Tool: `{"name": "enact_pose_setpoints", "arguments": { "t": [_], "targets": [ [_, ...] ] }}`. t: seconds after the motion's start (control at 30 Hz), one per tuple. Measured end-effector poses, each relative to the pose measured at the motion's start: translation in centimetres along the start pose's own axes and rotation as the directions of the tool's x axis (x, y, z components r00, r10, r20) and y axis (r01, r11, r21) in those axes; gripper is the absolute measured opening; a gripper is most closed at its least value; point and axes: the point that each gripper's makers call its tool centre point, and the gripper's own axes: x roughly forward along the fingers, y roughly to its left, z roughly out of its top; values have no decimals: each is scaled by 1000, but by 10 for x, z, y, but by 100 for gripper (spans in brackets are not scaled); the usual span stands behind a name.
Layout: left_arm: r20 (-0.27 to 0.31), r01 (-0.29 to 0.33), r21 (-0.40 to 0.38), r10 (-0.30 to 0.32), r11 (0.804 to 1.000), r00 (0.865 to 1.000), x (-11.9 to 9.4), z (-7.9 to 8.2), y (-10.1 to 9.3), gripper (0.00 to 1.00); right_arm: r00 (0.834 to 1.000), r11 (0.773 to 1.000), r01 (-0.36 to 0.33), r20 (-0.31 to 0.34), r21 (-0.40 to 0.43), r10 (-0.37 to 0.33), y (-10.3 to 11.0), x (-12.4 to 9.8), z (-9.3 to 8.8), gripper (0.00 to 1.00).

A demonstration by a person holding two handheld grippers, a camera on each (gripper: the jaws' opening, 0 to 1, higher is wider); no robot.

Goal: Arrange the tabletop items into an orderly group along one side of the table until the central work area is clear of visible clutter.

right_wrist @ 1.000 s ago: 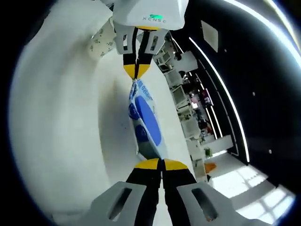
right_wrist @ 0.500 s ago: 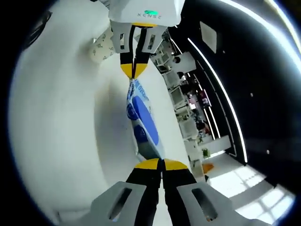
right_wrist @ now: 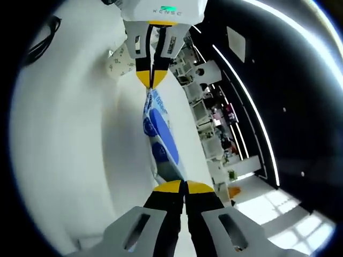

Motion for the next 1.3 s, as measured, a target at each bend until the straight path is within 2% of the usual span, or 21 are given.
{"name": "enact_pose_setpoints", "arguments": {
  "t": [1.0,1.3],
  "targets": [
    [-9,-1,24,1,1000,1000,-36,7,-25,0,1000,1000,10,3,-20,-10,13,-33,12,0],
    [-15,-1,18,1,1000,1000,-44,0,-34,0,1000,1000,3,12,-12,-3,23,-37,20,0]
  ]
}}
